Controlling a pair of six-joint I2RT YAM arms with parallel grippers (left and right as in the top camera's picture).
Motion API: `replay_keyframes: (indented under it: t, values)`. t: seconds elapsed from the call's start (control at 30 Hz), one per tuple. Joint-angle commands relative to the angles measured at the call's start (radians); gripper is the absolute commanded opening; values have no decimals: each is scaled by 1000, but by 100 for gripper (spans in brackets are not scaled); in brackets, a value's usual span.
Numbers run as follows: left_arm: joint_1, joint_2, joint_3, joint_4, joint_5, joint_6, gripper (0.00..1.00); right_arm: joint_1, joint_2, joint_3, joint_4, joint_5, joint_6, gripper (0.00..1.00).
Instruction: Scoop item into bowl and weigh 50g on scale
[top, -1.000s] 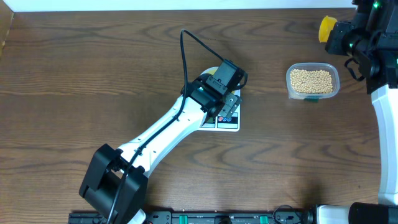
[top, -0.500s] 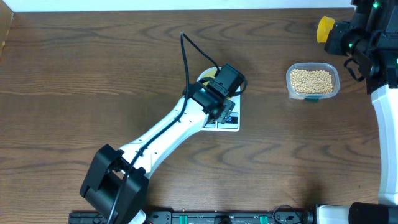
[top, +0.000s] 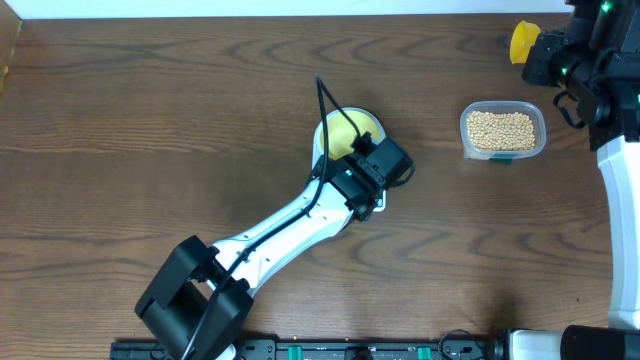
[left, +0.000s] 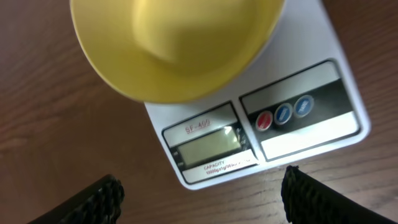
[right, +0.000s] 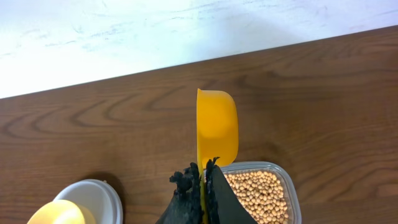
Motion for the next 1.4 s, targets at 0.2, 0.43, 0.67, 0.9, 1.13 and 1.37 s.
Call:
replay_keyframes:
  t: [0.2, 0.43, 0.67, 0.9, 1.13, 1.37]
  values:
    - [4, -5, -53, 60, -31, -26, 83, 4, 1, 3, 5, -6, -17, 1]
    - [4, 57, -53, 98, -31, 27, 84, 4, 1, 3, 6, -6, -25, 1]
    - [5, 67, -53, 131, -31, 30, 83, 4, 1, 3, 6, -6, -28, 1]
    - [6, 87, -53, 139, -31, 30, 84, 4, 1, 3, 4, -6, -27, 1]
    - [6, 90, -53, 146, -31, 30, 83, 4, 1, 3, 4, -6, -28, 1]
    - [18, 114, -53, 154, -31, 30, 84, 4, 1, 3, 5, -5, -28, 1]
